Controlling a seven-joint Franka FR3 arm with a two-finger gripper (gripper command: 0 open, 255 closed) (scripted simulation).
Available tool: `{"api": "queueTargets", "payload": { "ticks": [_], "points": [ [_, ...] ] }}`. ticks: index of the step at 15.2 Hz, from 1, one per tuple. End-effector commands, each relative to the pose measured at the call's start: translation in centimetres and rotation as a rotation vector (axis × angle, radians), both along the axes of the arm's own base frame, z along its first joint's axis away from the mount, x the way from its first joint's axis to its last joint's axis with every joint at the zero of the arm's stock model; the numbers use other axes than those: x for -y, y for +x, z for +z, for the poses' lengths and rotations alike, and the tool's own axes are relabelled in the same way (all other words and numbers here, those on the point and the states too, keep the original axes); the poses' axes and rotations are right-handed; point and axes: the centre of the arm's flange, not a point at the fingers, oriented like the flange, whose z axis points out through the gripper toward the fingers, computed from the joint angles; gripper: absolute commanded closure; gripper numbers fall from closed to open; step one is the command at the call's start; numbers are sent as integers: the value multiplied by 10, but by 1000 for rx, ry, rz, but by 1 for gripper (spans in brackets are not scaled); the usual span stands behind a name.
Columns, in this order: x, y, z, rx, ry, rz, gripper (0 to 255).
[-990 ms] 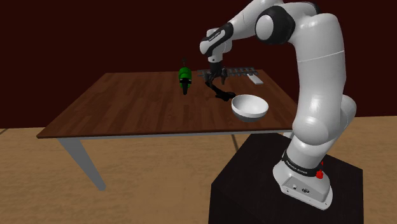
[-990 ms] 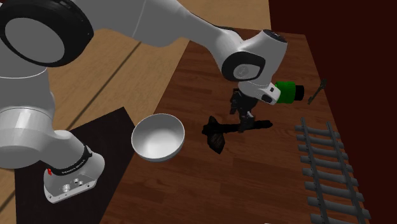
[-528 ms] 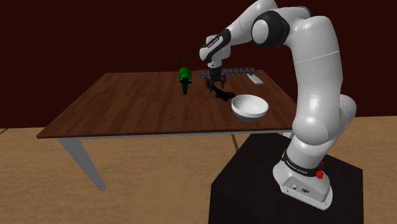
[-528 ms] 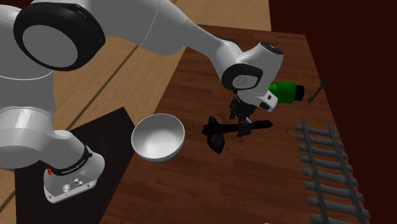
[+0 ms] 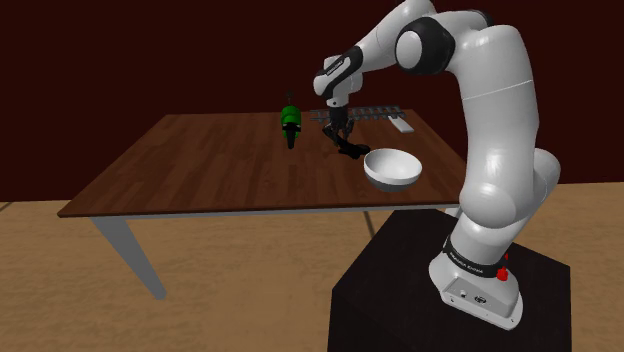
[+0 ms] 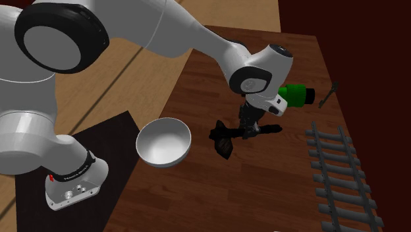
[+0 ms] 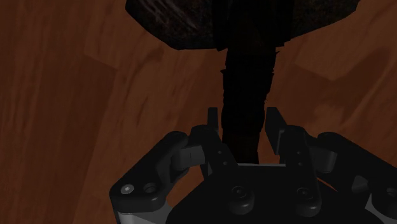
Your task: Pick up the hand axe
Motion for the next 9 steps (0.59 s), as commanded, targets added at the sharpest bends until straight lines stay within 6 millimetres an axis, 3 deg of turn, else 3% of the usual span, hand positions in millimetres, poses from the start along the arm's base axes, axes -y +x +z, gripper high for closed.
{"api": "queueTargets", "payload": {
  "ticks": [1, 3, 9],
  "points": [
    [0, 0, 0, 0, 0, 0, 255],
    [0, 0, 0, 0, 0, 0, 255],
    [0, 0, 32, 0, 0, 0, 255]
  ]
}}
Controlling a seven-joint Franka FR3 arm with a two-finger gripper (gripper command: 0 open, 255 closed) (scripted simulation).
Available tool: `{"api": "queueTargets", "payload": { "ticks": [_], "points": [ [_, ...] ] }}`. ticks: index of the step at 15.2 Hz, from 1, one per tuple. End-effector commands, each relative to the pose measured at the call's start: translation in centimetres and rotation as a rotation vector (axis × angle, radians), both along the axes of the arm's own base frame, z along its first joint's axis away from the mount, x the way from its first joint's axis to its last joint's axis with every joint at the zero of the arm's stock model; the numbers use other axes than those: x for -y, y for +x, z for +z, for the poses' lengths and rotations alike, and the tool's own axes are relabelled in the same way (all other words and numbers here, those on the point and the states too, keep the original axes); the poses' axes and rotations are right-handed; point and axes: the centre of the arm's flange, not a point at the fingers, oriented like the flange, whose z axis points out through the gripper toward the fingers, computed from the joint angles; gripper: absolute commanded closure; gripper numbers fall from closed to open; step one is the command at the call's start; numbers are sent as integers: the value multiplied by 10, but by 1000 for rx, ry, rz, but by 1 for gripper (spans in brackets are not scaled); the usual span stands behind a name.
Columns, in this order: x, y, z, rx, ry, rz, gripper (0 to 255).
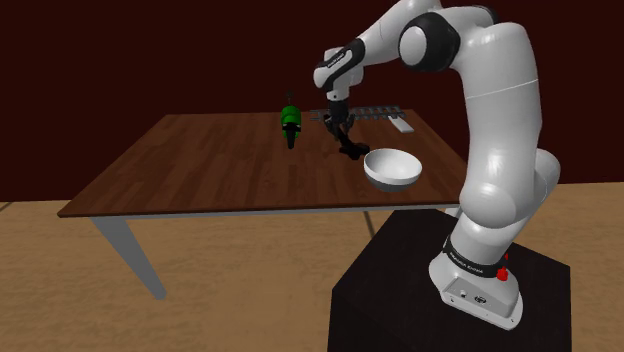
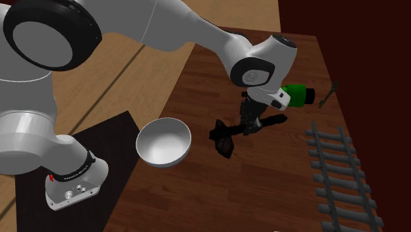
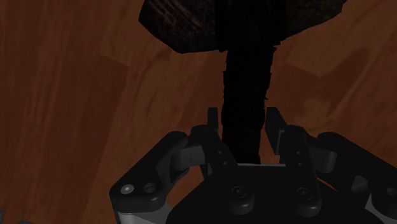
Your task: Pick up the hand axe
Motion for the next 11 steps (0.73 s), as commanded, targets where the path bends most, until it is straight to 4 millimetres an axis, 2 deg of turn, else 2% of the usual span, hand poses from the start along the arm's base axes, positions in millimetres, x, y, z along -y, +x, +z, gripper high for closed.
{"api": "queueTargets", "payload": {
  "ticks": [1, 9, 11],
  "points": [
    [0, 0, 11, 0, 0, 0, 255],
    [0, 0, 53, 0, 0, 0, 255],
    [0, 0, 54, 0, 0, 0, 255]
  ]
}}
